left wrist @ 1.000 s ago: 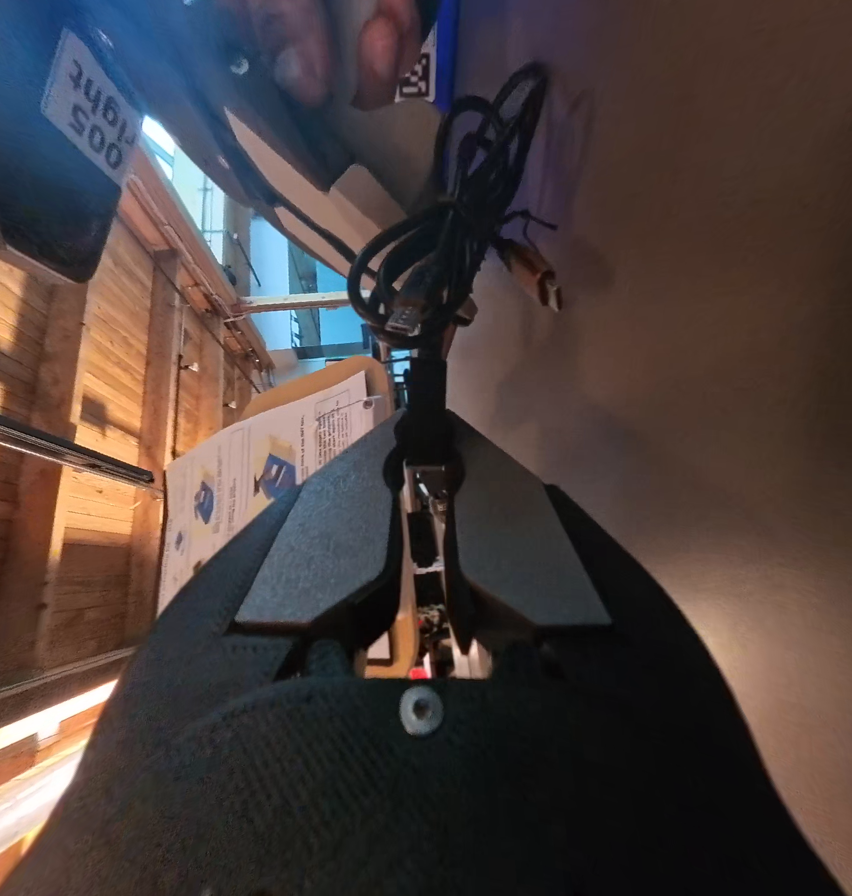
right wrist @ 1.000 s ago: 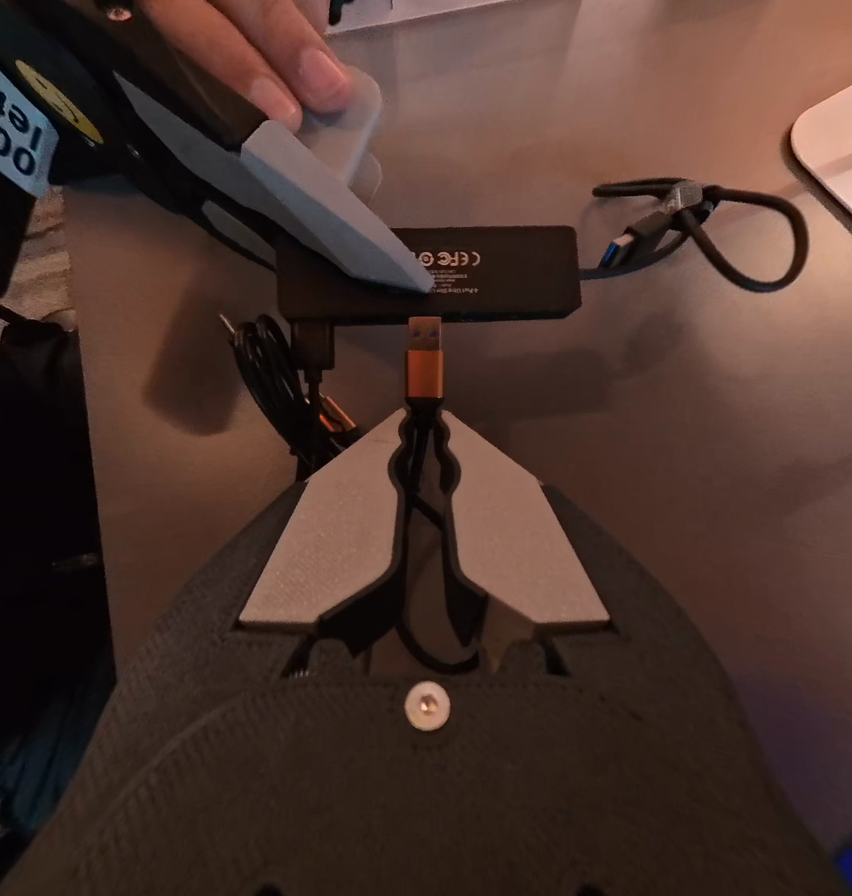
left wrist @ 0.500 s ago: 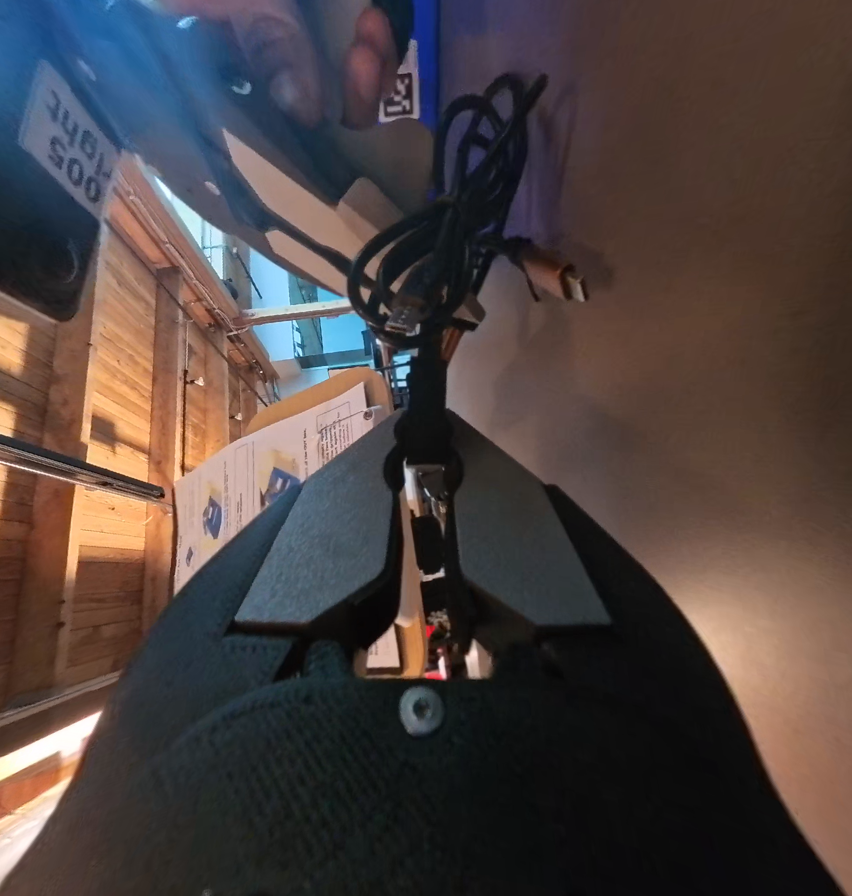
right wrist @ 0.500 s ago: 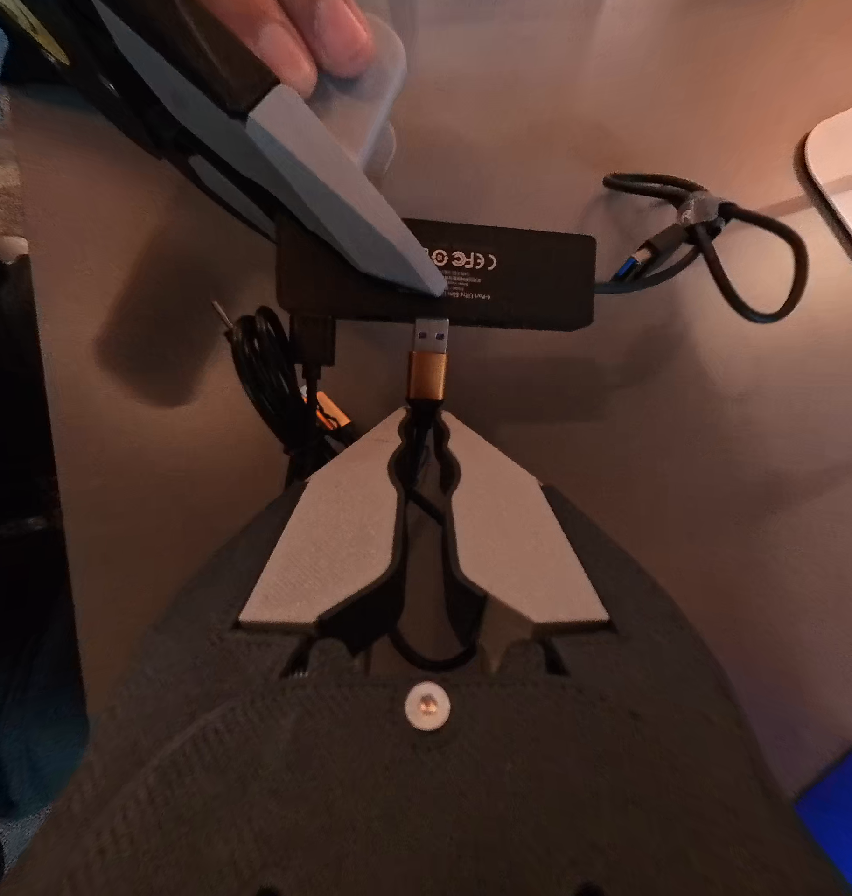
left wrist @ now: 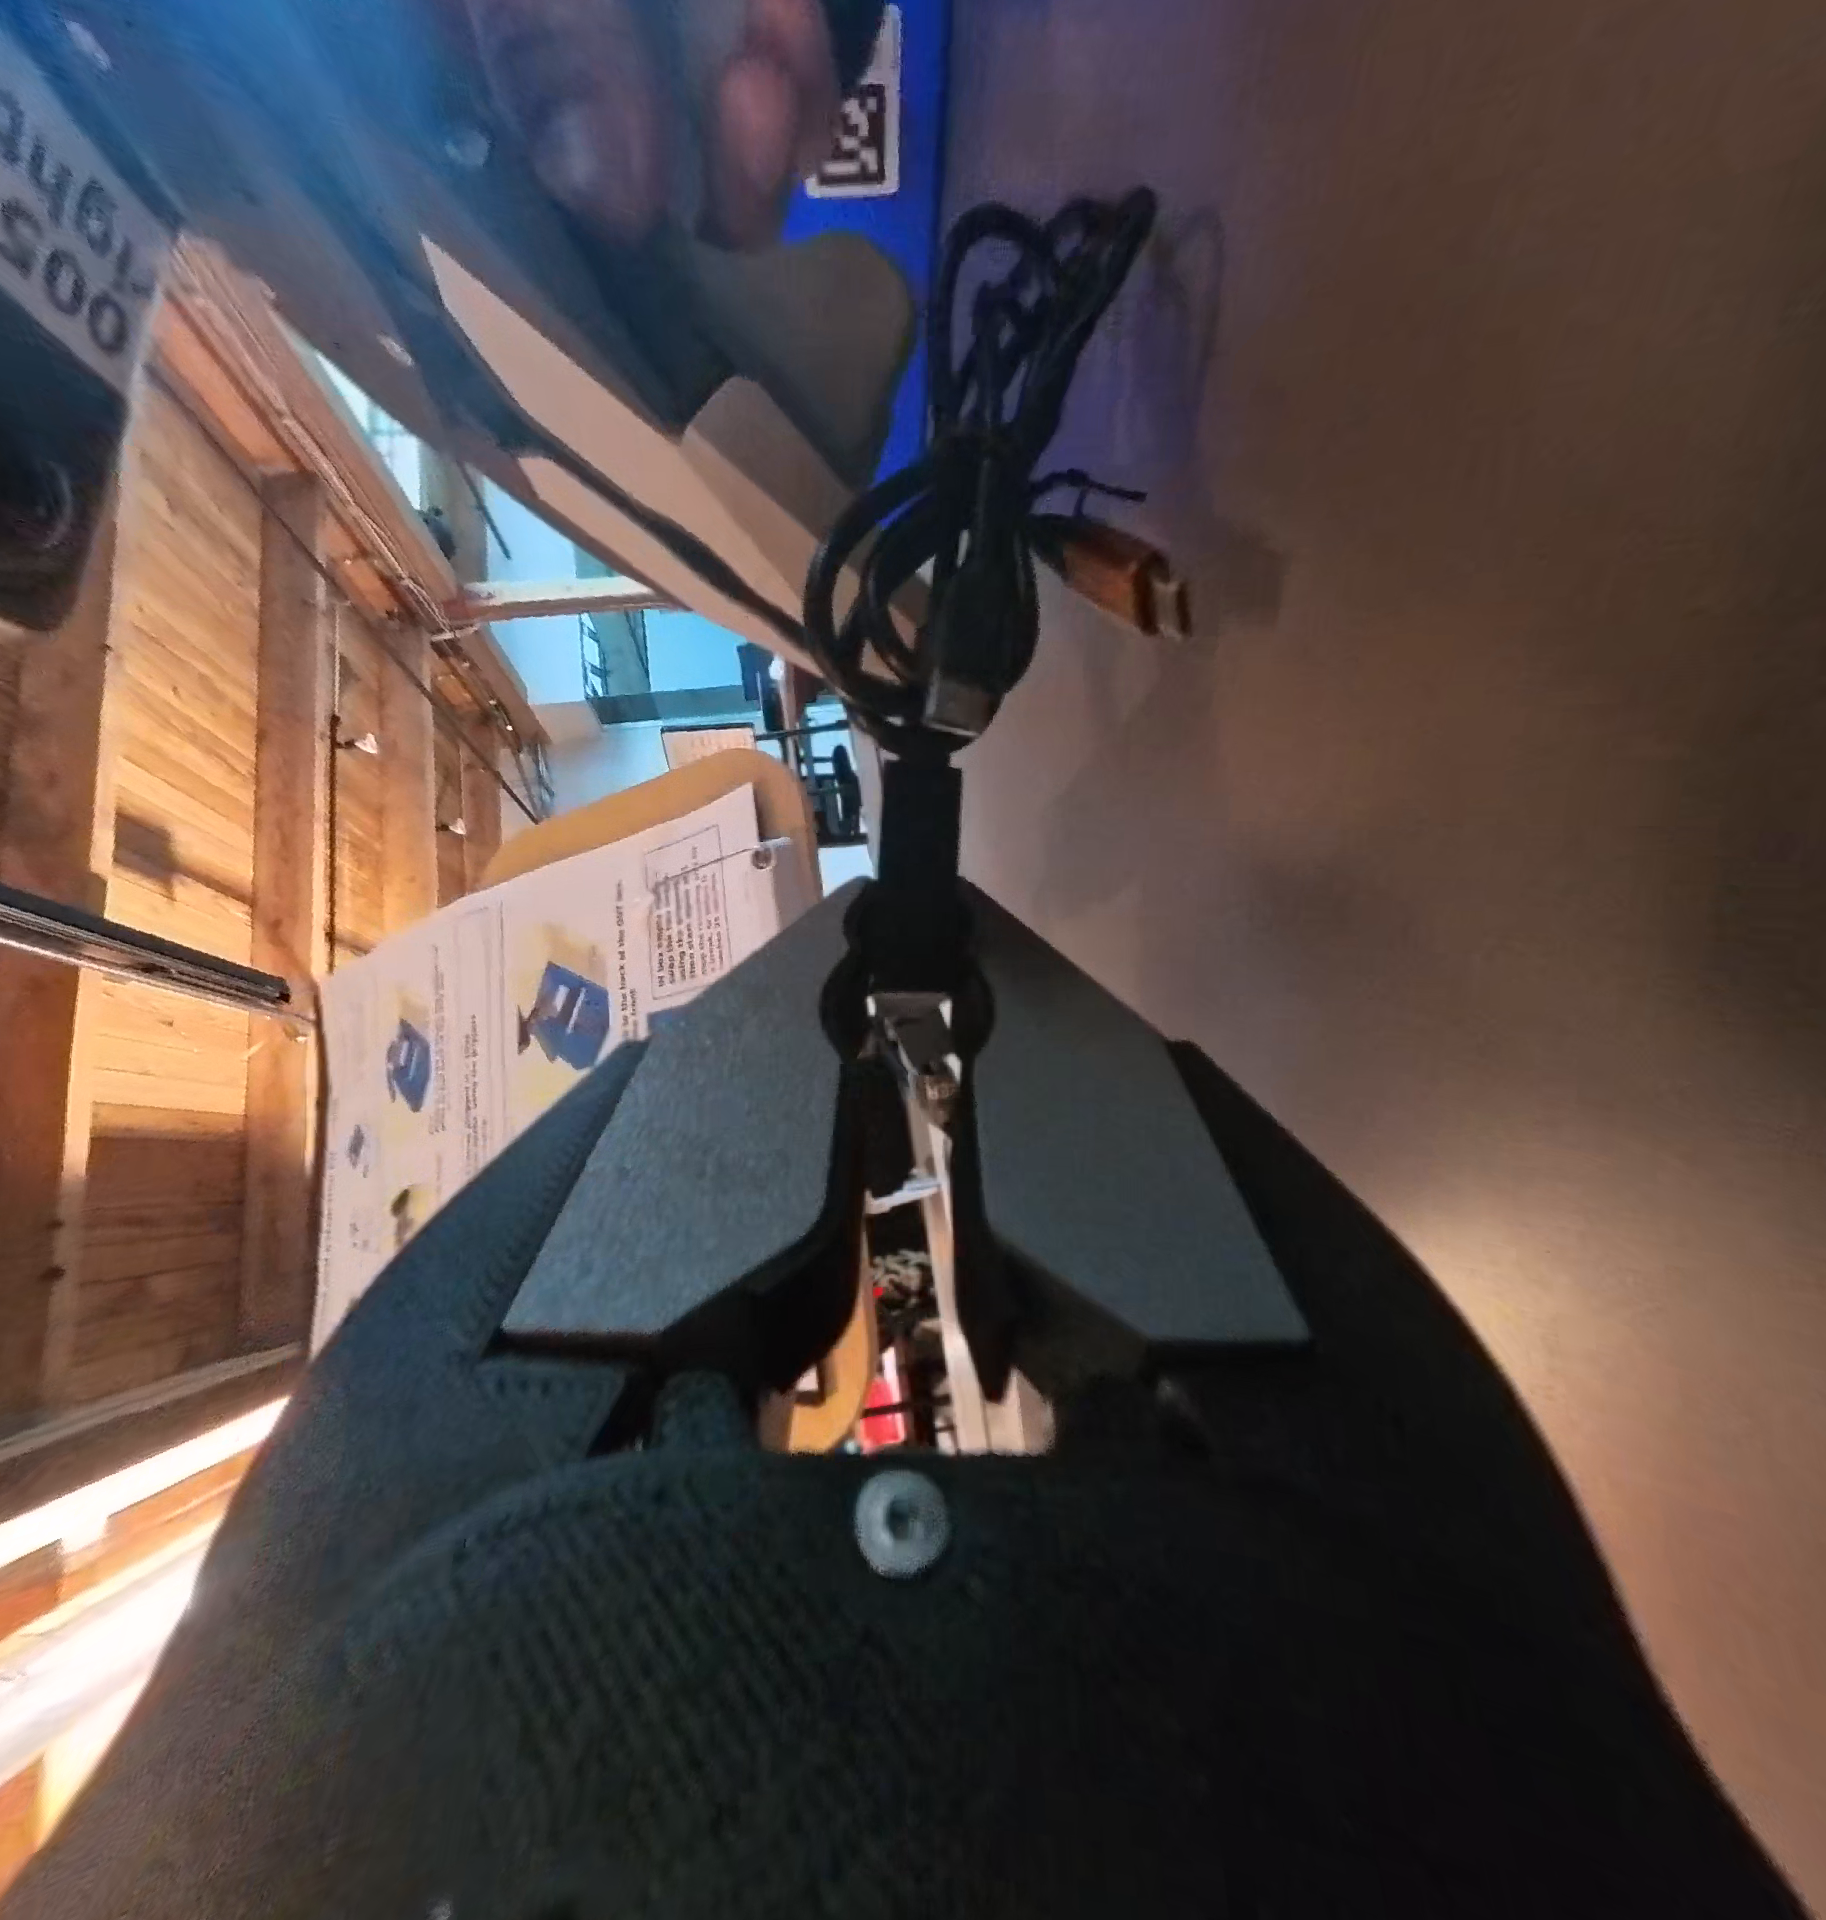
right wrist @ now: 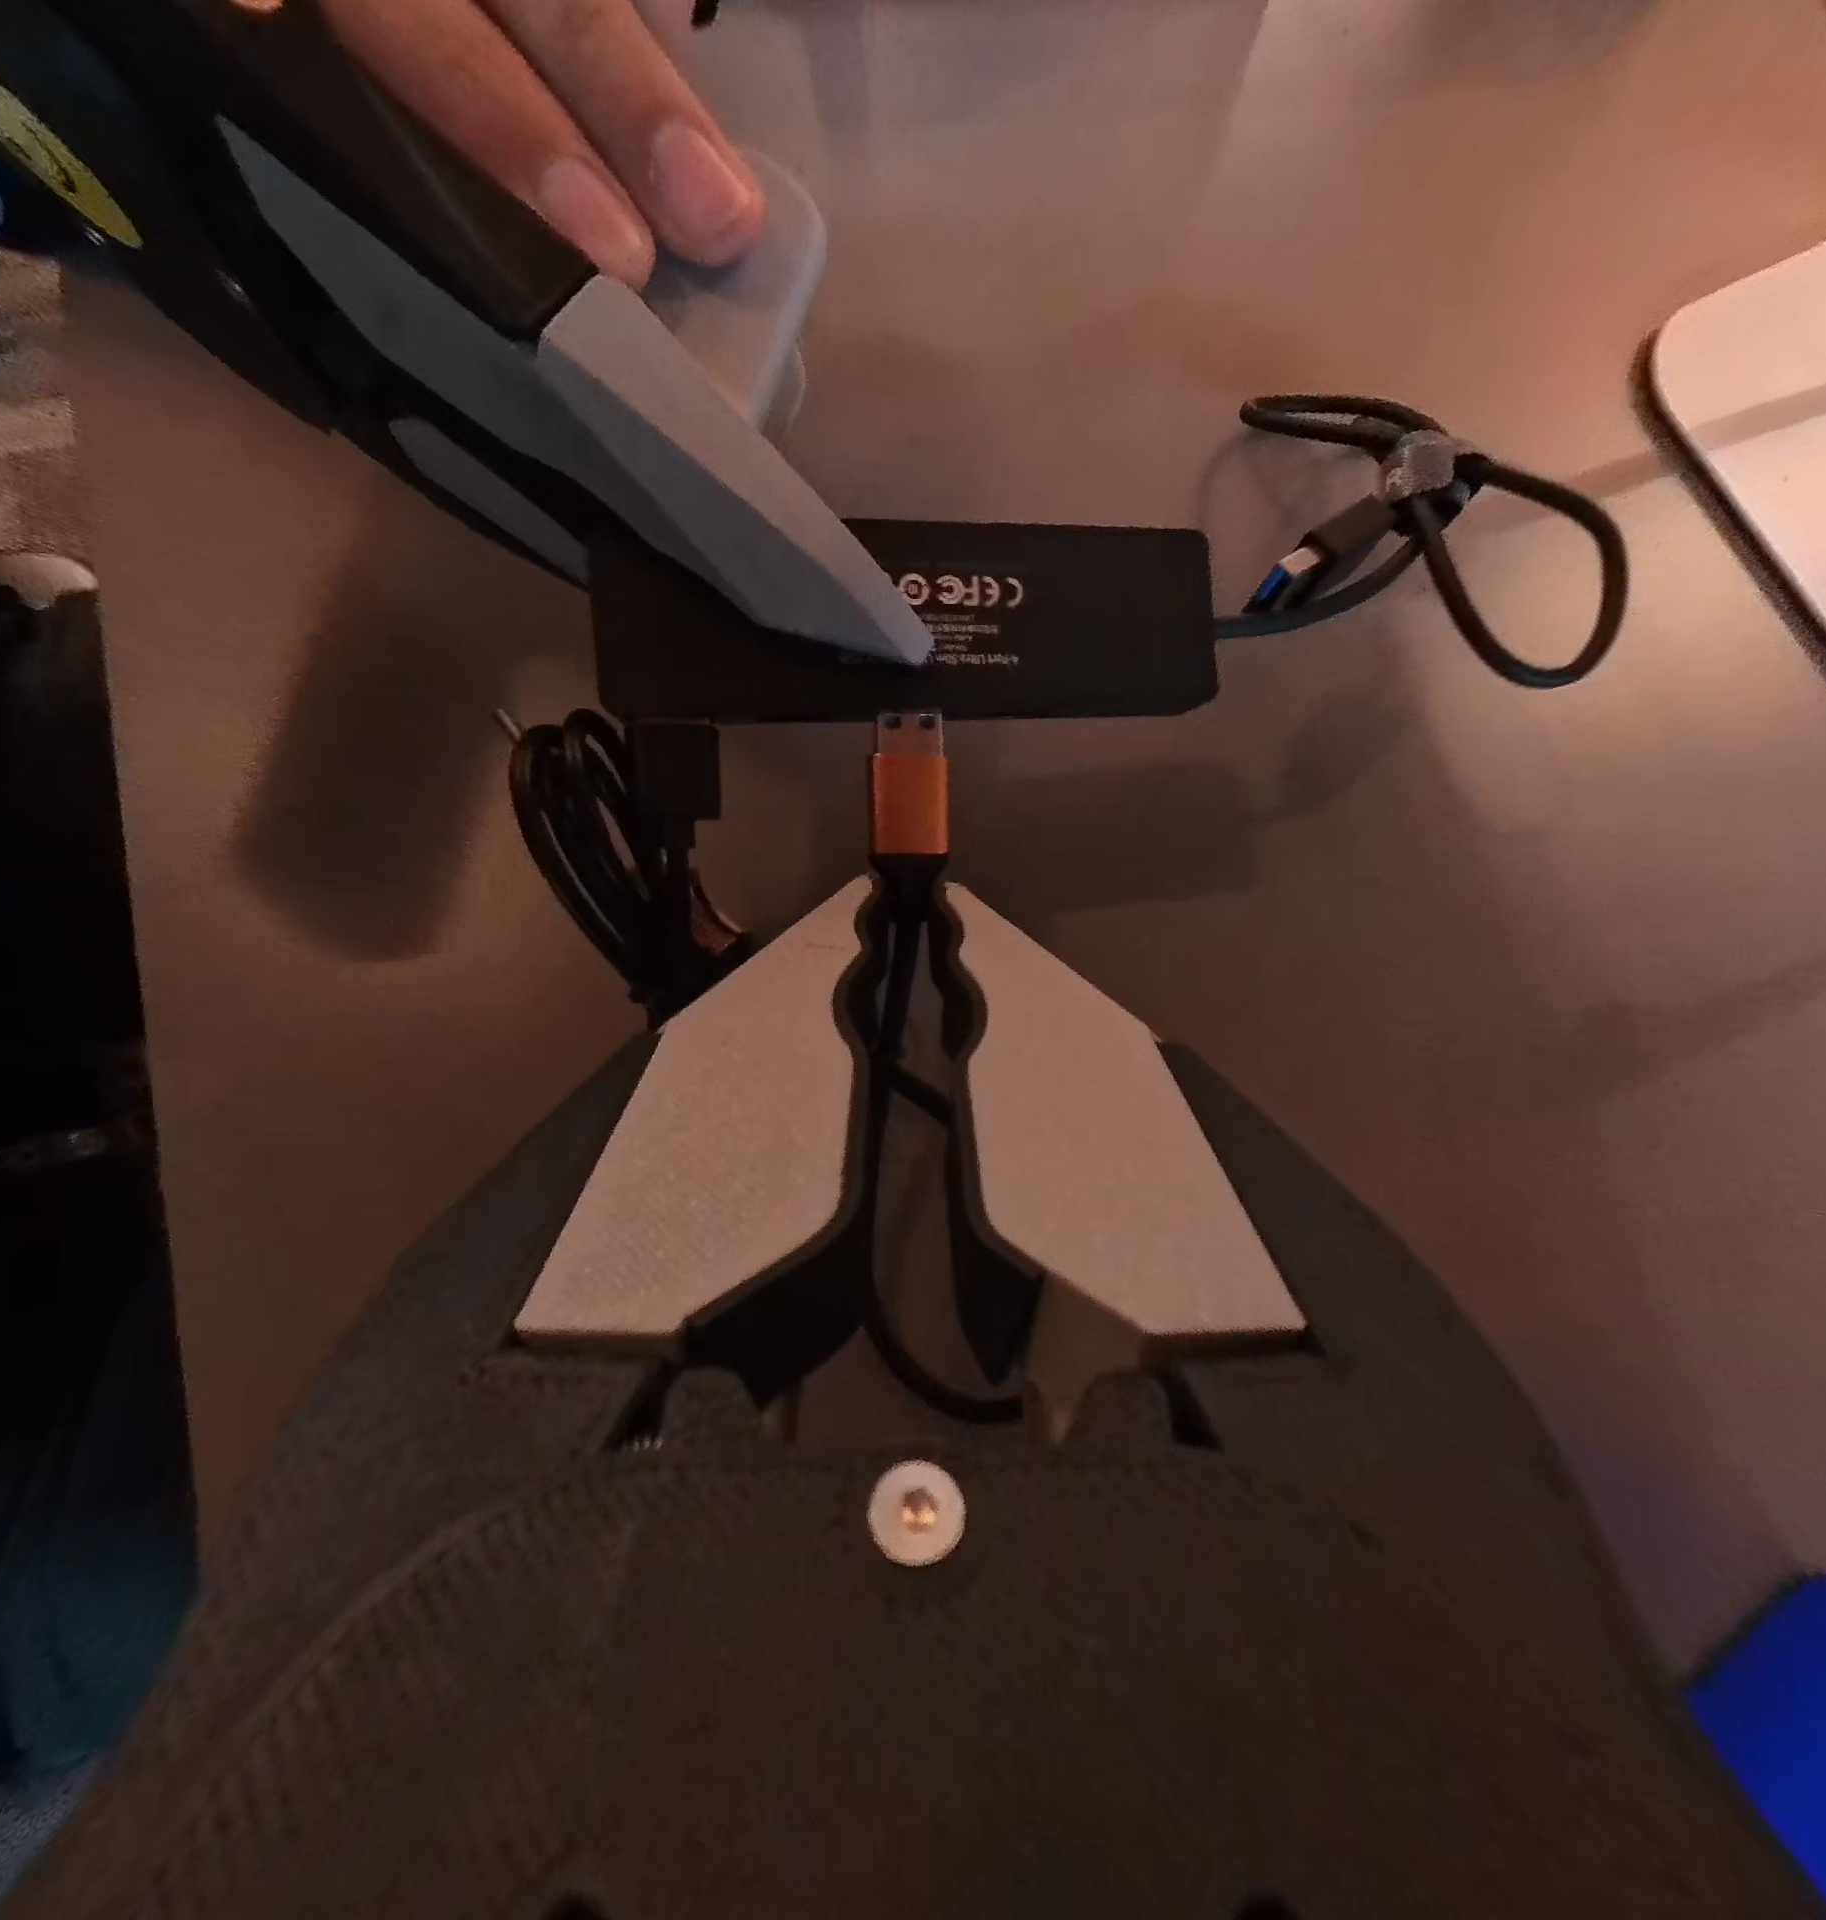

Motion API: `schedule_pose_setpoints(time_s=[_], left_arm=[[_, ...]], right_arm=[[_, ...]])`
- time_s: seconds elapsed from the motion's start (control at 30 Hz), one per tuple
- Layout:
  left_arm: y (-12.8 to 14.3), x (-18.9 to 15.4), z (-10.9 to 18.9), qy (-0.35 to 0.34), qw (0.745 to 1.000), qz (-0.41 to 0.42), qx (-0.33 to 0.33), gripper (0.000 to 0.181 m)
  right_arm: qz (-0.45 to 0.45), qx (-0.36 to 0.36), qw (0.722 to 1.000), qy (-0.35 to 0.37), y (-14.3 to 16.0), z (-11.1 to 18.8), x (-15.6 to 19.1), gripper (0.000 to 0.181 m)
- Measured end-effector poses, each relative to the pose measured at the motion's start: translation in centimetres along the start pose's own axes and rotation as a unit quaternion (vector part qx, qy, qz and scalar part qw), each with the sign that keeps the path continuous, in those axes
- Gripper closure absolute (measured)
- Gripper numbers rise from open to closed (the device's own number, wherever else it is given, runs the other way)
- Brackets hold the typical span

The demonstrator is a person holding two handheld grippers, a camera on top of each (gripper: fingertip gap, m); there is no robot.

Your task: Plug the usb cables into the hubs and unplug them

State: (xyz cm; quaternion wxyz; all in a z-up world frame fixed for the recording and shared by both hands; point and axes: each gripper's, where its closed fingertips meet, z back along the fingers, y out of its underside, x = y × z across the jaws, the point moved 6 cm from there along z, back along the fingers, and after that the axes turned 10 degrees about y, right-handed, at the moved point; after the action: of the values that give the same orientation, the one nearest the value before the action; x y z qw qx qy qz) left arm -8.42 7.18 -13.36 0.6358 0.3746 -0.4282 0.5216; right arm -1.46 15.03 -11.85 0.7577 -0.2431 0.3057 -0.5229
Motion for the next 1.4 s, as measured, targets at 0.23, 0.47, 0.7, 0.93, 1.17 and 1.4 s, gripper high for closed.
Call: schedule_pose_setpoints(time_s=[0.23,0.47,0.7,0.93,1.17,1.4], left_arm=[[-0.3,0.0,0.3,0.004,1.0,0.009,-0.003,0.174],[-0.9,-0.3,0.4,0.023,0.999,0.028,-0.034,0.174],[0.2,1.0,0.0,0.011,0.991,0.106,-0.081,0.172],[2.0,3.3,1.6,0.039,0.906,0.333,-0.258,0.173],[3.7,4.7,2.8,0.036,0.842,0.429,-0.326,0.173],[5.9,6.6,5.0,0.005,0.739,0.525,-0.422,0.173]], right_arm=[[0.018,-0.002,1.0,-0.002,-0.1,0.2,0.2,0.177],[0.03,-0.01,0.999,-0.016,-0.1,0.4,0.6,0.177],[0.023,-0.058,0.998,0.018,-0.6,1.4,-0.7,0.173],[-0.099,-0.208,0.973,0.031,-1.6,6.0,-4.5,0.174],[-0.126,-0.301,0.934,0.146,-1.6,8.9,-6.8,0.158],[-0.132,-0.326,0.925,0.141,-1.2,9.1,-7.0,0.149]])
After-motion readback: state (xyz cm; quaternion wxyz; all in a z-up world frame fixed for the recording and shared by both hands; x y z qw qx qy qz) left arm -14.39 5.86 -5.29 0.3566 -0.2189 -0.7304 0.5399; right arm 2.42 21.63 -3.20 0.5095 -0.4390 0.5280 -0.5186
